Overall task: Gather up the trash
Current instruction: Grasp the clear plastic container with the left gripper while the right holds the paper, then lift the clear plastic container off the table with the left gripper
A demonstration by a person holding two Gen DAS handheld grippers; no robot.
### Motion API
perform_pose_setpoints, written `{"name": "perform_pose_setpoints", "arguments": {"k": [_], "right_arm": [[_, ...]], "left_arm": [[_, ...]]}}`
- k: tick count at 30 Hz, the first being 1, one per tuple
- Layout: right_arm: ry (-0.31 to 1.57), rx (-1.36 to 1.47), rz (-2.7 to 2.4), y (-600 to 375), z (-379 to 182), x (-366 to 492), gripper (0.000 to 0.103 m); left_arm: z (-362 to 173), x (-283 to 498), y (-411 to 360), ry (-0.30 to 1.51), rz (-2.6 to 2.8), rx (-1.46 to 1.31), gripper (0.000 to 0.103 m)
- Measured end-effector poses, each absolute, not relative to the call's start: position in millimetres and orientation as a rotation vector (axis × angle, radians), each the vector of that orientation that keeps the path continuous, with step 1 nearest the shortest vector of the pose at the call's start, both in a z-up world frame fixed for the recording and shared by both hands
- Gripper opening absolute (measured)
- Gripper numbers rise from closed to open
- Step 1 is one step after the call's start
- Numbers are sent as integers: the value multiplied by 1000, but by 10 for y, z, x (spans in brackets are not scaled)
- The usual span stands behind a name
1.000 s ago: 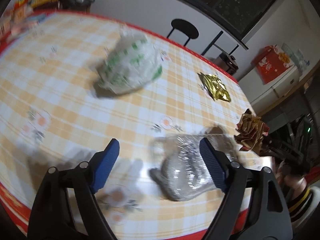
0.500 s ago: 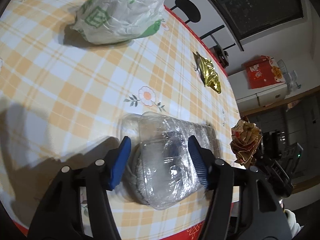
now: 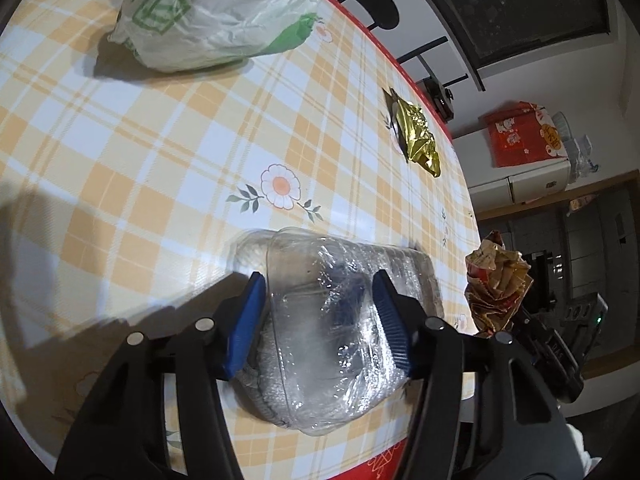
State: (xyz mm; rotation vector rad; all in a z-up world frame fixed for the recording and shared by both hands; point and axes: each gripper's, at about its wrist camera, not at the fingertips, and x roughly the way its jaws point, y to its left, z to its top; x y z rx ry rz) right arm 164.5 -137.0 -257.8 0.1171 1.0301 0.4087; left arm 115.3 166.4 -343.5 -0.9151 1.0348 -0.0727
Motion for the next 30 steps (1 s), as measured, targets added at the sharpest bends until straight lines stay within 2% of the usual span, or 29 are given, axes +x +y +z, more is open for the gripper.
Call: {"name": "perform_pose_setpoints", "arguments": {"k": [13, 24, 29, 30], "right_arm": [[1097, 39, 424, -1196, -2767, 1570, 70], [1125, 14, 443, -1096, -2888, 1574, 70], [1135, 25, 444, -1109, -2931, 1574, 70], [1136, 30, 445, -1118, -2938, 1575, 70]], "left_arm": [[-3456, 1148, 1685, 1039, -76, -935, 66], [-3383, 1155, 1636, 1053, -101, -938, 66], [-3178, 1142, 1589, 1010, -138, -916, 62], [-3144, 1140, 1582, 1004, -142, -910, 59]]}}
